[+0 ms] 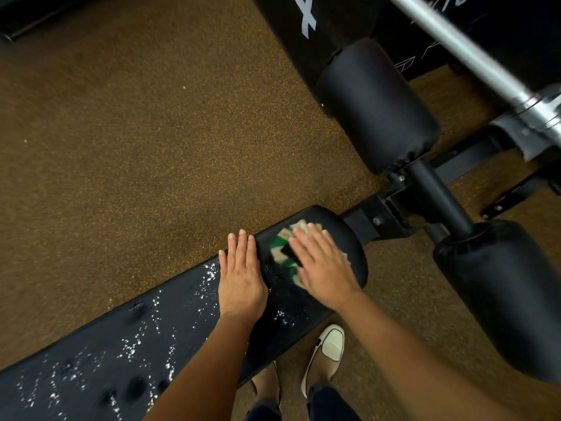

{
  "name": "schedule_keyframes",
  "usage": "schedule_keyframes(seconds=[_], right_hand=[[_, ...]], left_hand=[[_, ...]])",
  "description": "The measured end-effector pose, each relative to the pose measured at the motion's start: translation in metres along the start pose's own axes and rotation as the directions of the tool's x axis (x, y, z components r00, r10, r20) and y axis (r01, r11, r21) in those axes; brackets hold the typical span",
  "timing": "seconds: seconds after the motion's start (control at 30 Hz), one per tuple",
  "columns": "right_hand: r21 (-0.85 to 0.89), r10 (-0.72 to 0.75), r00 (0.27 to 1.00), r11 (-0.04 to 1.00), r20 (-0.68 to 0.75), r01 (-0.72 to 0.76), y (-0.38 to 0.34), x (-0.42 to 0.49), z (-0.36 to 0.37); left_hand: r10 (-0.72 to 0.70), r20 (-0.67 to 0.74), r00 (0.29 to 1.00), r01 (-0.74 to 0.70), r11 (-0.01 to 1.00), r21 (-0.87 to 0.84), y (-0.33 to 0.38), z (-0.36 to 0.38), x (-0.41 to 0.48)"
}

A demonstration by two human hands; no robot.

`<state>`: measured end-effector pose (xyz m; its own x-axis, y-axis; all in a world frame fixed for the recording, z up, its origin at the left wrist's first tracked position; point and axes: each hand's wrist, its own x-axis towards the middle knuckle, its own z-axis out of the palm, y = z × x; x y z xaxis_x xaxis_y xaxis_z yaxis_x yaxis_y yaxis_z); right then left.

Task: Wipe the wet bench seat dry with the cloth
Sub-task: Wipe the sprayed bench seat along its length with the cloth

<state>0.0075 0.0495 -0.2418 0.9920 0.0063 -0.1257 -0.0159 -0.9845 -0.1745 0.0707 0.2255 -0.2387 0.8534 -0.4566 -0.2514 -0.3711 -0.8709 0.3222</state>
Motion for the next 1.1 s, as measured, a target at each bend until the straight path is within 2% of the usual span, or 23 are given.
schedule_keyframes(seconds=[0.1,0.13,0.2,0.27,0.33,0.4,0.47,0.5,0.53,0.6,0.63,0.67,0.7,0.73,0.8,0.83,0.9,0.97,1.0,1.03,1.1], right_hand=[[-0.002,0.293,0.955,0.956,-0.033,-0.294,0.008,0.030,-0.009],[0.016,0.305,0.952,0.952,-0.038,-0.305,-0.003,0.041,-0.010],[0.047,0.132,0.991,0.990,-0.024,-0.131,-0.026,0.043,-0.005],[0.054,-0.073,0.997,0.996,0.018,0.072,-0.028,0.017,0.001],[0.023,-0.096,0.995,0.995,0.034,0.095,-0.009,-0.005,0.002],[-0.033,0.090,0.996,0.995,0.019,-0.089,0.002,0.001,-0.001],[-0.022,0.333,0.943,0.943,-0.016,-0.333,-0.009,0.025,-0.005],[0.008,0.356,0.934,0.934,-0.018,-0.356,-0.020,0.034,-0.005],[0.034,0.298,0.954,0.954,-0.013,-0.298,-0.028,0.036,-0.003],[0.034,0.043,0.998,0.998,0.036,-0.045,-0.028,0.018,0.003],[0.017,-0.066,0.995,0.998,0.068,0.065,-0.019,0.004,0.003],[-0.008,-0.106,0.991,0.994,0.082,0.107,-0.007,-0.005,0.002],[-0.039,-0.076,0.995,0.996,0.068,0.079,0.003,-0.006,0.002],[-0.059,0.023,0.999,0.998,0.039,-0.021,0.008,0.000,-0.001],[-0.038,0.272,0.962,0.961,-0.007,-0.272,0.000,0.025,-0.006],[-0.004,0.297,0.955,0.955,-0.012,-0.297,-0.012,0.037,-0.008],[0.045,0.110,0.994,0.993,0.007,-0.110,-0.032,0.038,-0.003],[0.036,-0.118,0.992,0.993,0.048,0.116,-0.028,0.014,0.001],[0.018,-0.150,0.987,0.989,0.060,0.149,-0.017,0.003,0.000],[-0.018,-0.120,0.991,0.992,0.053,0.121,-0.006,-0.001,0.001],[-0.056,0.116,0.993,0.992,0.020,-0.114,0.007,0.010,-0.001]], left_hand=[[0.004,-0.014,1.000,-0.004,1.000,0.027,-0.001,0.002,0.001],[-0.001,-0.019,1.000,0.002,0.999,0.033,-0.002,0.004,0.001],[-0.008,-0.025,1.000,0.009,0.999,0.033,-0.003,0.006,0.001],[0.001,-0.030,1.000,0.000,0.999,0.036,-0.003,0.006,0.002],[0.008,-0.036,0.999,-0.006,0.999,0.048,-0.003,0.006,0.001],[0.004,-0.048,0.999,-0.001,0.998,0.058,-0.003,0.007,0.001],[-0.009,-0.053,0.999,0.013,0.998,0.064,-0.002,0.009,0.001],[-0.016,-0.058,0.998,0.020,0.997,0.070,-0.002,0.010,0.001],[-0.018,-0.064,0.998,0.023,0.997,0.074,-0.001,0.010,0.001],[-0.009,-0.063,0.998,0.014,0.997,0.081,-0.001,0.011,0.001],[-0.005,-0.062,0.998,0.010,0.996,0.086,-0.002,0.011,0.000],[-0.003,-0.066,0.998,0.009,0.996,0.089,-0.002,0.011,0.000],[-0.005,-0.069,0.998,0.011,0.996,0.088,-0.002,0.011,0.000],[-0.009,-0.071,0.997,0.015,0.996,0.086,-0.002,0.011,0.000],[-0.017,-0.072,0.997,0.023,0.996,0.084,-0.001,0.011,0.000],[-0.018,-0.074,0.997,0.024,0.996,0.083,-0.002,0.012,0.000],[-0.009,-0.072,0.997,0.015,0.997,0.081,-0.003,0.013,0.000],[0.005,-0.072,0.997,0.001,0.997,0.083,-0.004,0.014,0.000],[0.006,-0.076,0.997,0.000,0.997,0.082,-0.004,0.013,-0.001],[0.002,-0.079,0.997,0.004,0.997,0.077,-0.004,0.013,0.000],[-0.010,-0.079,0.997,0.015,0.997,0.072,-0.002,0.012,0.000]])
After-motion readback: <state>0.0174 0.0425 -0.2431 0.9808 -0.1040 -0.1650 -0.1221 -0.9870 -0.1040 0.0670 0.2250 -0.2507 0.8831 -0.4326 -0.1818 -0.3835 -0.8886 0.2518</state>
